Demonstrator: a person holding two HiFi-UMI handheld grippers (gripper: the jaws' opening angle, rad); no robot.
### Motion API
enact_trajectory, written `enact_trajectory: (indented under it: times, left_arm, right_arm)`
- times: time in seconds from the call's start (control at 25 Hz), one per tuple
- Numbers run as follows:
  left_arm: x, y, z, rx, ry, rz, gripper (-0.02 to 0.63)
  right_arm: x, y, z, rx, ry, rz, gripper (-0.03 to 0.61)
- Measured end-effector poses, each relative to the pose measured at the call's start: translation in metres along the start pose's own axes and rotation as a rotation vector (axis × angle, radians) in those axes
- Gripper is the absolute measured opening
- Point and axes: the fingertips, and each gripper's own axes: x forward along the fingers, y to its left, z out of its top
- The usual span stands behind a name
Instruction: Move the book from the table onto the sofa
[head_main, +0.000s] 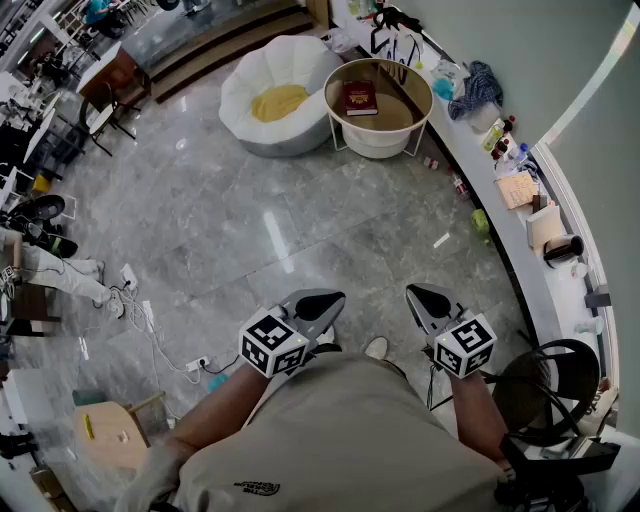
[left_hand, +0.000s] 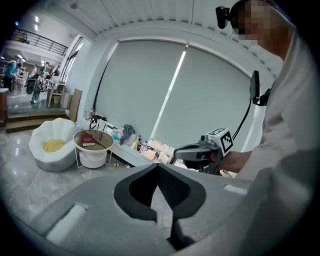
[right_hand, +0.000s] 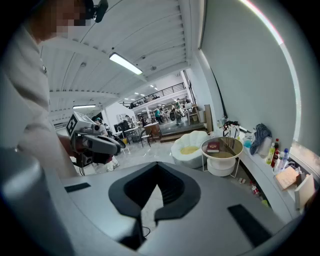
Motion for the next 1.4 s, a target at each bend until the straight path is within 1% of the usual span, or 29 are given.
enact_trajectory:
  times: [0.24, 0.36, 0.52, 0.64, 0.76, 0.84, 0.92, 1.0, 1.08, 1.12, 1.16, 1.2, 1.32, 1.4]
  left_arm:
    - [-0.039, 0.046, 0.017, -0.056, -0.062, 0.008, 0.008]
    - [-0.061, 0.068, 0.017, -0.076, -0.082, 0.019, 0.008]
    - [-0.089, 0.103, 0.016, -0.100, -0.115, 0.043, 0.008]
    - [-0.107, 0.132, 0.007, -0.117, -0.115, 0.066, 0.008]
    - [-0.118, 0.162, -0.001, -0.140, -0.099, 0.094, 0.008]
    - [-0.119, 0.176, -0.001, -0.149, -0.103, 0.093, 0.008]
    - [-0.111, 0.191, 0.005, -0.153, -0.113, 0.089, 0.009]
    - [-0.094, 0.210, 0.016, -0.149, -0.113, 0.101, 0.009]
    - [-0.072, 0.231, 0.030, -0.148, -0.107, 0.118, 0.011]
    - [-0.062, 0.242, 0.037, -0.152, -0.104, 0.126, 0.011]
    - [-0.051, 0.253, 0.045, -0.158, -0.101, 0.134, 0.019]
    - [-0.040, 0.265, 0.053, -0.165, -0.097, 0.141, 0.036]
    - [-0.001, 0.296, 0.084, -0.182, -0.076, 0.165, 0.099]
    - [0.025, 0.312, 0.109, -0.175, -0.074, 0.182, 0.109]
  right_arm:
    - [0.048, 0.036, 0.017, 0.009, 0.013, 0.020, 0.012]
    - [0.072, 0.053, 0.027, -0.015, 0.039, 0.031, 0.012]
    - [0.111, 0.070, 0.037, -0.012, 0.053, 0.056, 0.012]
    - [0.141, 0.078, 0.042, -0.023, 0.056, 0.059, 0.012]
    - [0.168, 0.081, 0.049, -0.013, 0.056, 0.065, 0.012]
    - [0.182, 0.079, 0.054, -0.010, 0.060, 0.077, 0.012]
    - [0.196, 0.065, 0.058, -0.008, 0.062, 0.078, 0.012]
    - [0.211, 0.039, 0.066, 0.005, 0.061, 0.075, 0.015]
    - [0.228, 0.009, 0.074, 0.010, 0.070, 0.069, 0.035]
    - [0.238, -0.006, 0.079, 0.013, 0.076, 0.070, 0.061]
    - [0.248, -0.021, 0.085, 0.019, 0.077, 0.077, 0.089]
    - [0.258, -0.036, 0.093, 0.029, 0.071, 0.087, 0.098]
    - [0.286, -0.085, 0.121, 0.056, 0.046, 0.121, 0.104]
    - [0.297, -0.119, 0.139, 0.047, 0.040, 0.135, 0.104]
